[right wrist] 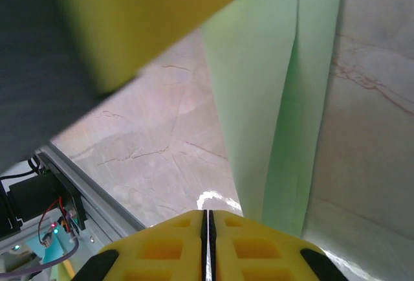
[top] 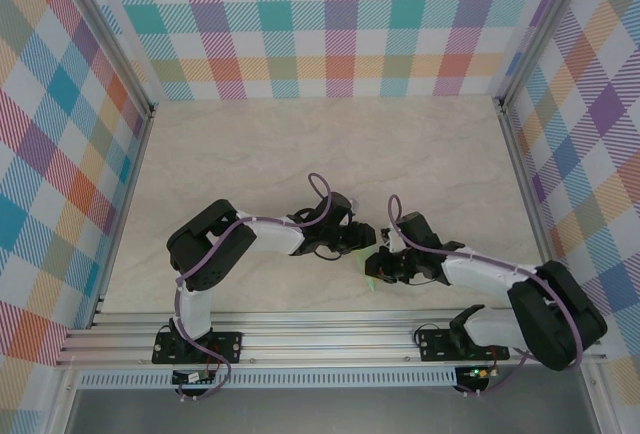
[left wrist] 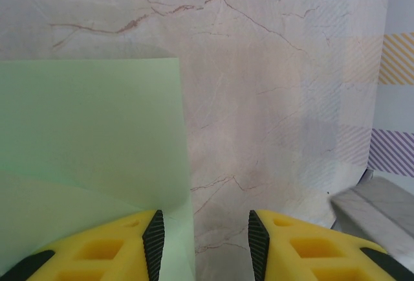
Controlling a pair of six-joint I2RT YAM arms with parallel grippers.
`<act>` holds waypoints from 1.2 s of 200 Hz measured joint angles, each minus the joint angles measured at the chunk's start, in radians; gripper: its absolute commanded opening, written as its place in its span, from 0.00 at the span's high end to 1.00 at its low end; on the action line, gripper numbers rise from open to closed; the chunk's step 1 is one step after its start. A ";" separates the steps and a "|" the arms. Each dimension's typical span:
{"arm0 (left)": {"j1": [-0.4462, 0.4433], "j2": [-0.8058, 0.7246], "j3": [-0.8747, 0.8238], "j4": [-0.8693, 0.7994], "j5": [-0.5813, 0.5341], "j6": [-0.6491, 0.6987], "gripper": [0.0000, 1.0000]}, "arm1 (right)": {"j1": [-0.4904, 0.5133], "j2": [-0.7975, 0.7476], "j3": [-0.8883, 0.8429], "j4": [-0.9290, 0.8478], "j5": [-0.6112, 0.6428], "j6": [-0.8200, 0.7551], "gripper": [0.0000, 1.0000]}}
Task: Fold a paper plane with a square sheet of paper (pick it up from the middle)
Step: Perform the fifth fold on the wing at the bottom-center of the table.
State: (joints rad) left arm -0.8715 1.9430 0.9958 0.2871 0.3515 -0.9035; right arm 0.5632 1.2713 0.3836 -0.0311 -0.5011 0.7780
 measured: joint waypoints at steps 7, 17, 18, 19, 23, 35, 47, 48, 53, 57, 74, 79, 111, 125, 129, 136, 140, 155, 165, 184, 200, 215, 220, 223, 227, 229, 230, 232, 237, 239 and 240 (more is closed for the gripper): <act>0.000 0.000 0.000 0.000 0.000 0.000 0.58 | -0.001 0.019 -0.003 0.017 -0.014 0.003 0.89; 0.000 0.000 0.000 0.000 0.000 0.001 0.58 | -0.002 0.039 -0.011 0.040 -0.033 0.008 0.89; 0.000 0.000 0.000 0.000 0.000 0.001 0.58 | -0.002 0.041 -0.012 0.043 -0.035 0.008 0.89; 0.000 0.000 0.000 0.000 0.000 0.001 0.58 | -0.002 0.042 -0.012 0.043 -0.036 0.008 0.89; 0.000 0.000 0.000 0.000 0.000 0.001 0.58 | -0.003 0.047 -0.016 0.050 -0.042 0.009 0.89; 0.000 0.000 0.000 0.000 0.000 0.001 0.58 | -0.005 0.055 -0.031 0.074 -0.055 0.016 0.89; 0.000 0.000 0.000 0.000 -0.001 0.000 0.58 | -0.006 0.056 -0.057 0.097 -0.065 0.024 0.89; 0.000 0.000 0.000 0.000 -0.001 0.000 0.58 | -0.006 0.056 -0.058 0.098 -0.066 0.024 0.89; 0.000 0.000 0.000 0.000 -0.001 0.000 0.58 | -0.007 0.056 -0.069 0.108 -0.069 0.027 0.89; 0.000 0.000 0.000 0.000 -0.001 0.000 0.58 | -0.007 0.056 -0.077 0.116 -0.070 0.028 0.89; 0.000 0.000 0.000 -0.001 -0.001 0.000 0.58 | -0.010 0.054 -0.090 0.137 -0.073 0.031 0.89; 0.000 0.000 0.000 -0.001 -0.001 0.000 0.58 | -0.010 0.052 -0.093 0.140 -0.073 0.031 0.89; 0.000 0.000 0.003 -0.007 -0.001 0.000 0.58 | -0.010 0.021 -0.121 0.148 -0.080 0.031 0.88; 0.000 0.000 0.003 -0.008 -0.001 0.000 0.58 | -0.013 0.008 -0.129 0.143 -0.087 0.029 0.88; 0.000 0.000 0.003 -0.008 -0.001 -0.001 0.58 | -0.013 0.004 -0.130 0.141 -0.088 0.029 0.87; 0.000 0.000 0.003 -0.009 -0.001 -0.001 0.58 | -0.013 -0.008 -0.134 0.129 -0.088 0.027 0.87; 0.000 0.000 0.003 -0.008 -0.001 -0.001 0.58 | -0.013 -0.018 -0.135 0.119 -0.088 0.026 0.87; 0.000 0.000 0.003 -0.008 -0.001 -0.005 0.58 | -0.013 -0.051 -0.143 0.069 -0.103 0.019 0.87; 0.000 0.000 0.003 -0.008 -0.001 -0.005 0.58 | -0.013 -0.068 -0.144 0.031 -0.111 0.014 0.87; 0.000 0.000 0.003 -0.008 -0.001 -0.009 0.58 | -0.013 -0.093 -0.144 -0.028 -0.114 -0.001 0.87; 0.000 0.000 0.003 -0.008 0.000 -0.011 0.58 | -0.013 -0.138 -0.142 -0.064 -0.112 0.000 0.86; 0.000 0.000 0.003 -0.007 0.000 -0.011 0.58 | -0.012 -0.203 -0.124 -0.097 -0.103 0.000 0.82; 0.000 0.000 0.003 -0.007 0.000 -0.011 0.58 | -0.012 -0.230 -0.112 -0.107 -0.098 0.000 0.81; 0.000 0.000 0.003 -0.007 0.000 -0.011 0.58 | -0.012 -0.241 -0.106 -0.109 -0.094 0.000 0.81; 0.000 0.000 0.003 -0.007 0.000 -0.011 0.58 | -0.012 -0.258 -0.097 -0.111 -0.090 0.000 0.81; 0.000 0.000 0.003 -0.006 0.000 -0.011 0.58 | -0.012 -0.263 -0.093 -0.110 -0.089 0.000 0.81; 0.000 0.000 0.003 -0.006 0.000 -0.011 0.58 | -0.012 -0.267 -0.089 -0.110 -0.087 0.000 0.81; 0.000 0.000 0.003 -0.006 0.000 -0.011 0.58 | -0.012 -0.272 -0.085 -0.109 -0.087 0.000 0.81; 0.000 0.000 0.003 -0.006 0.001 -0.011 0.58 | -0.012 -0.281 -0.072 -0.107 -0.086 0.000 0.81; 0.000 0.000 0.003 -0.006 0.001 -0.011 0.58 | -0.012 -0.282 -0.066 -0.105 -0.086 0.000 0.81; 0.000 0.001 0.003 -0.006 0.001 -0.011 0.58 | -0.012 -0.282 -0.063 -0.103 -0.085 0.000 0.81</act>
State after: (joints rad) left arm -0.8715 1.9438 0.9989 0.2810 0.3523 -0.9150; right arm 0.5514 0.9890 0.3206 -0.1345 -0.5861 0.7784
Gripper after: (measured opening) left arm 0.417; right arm 0.190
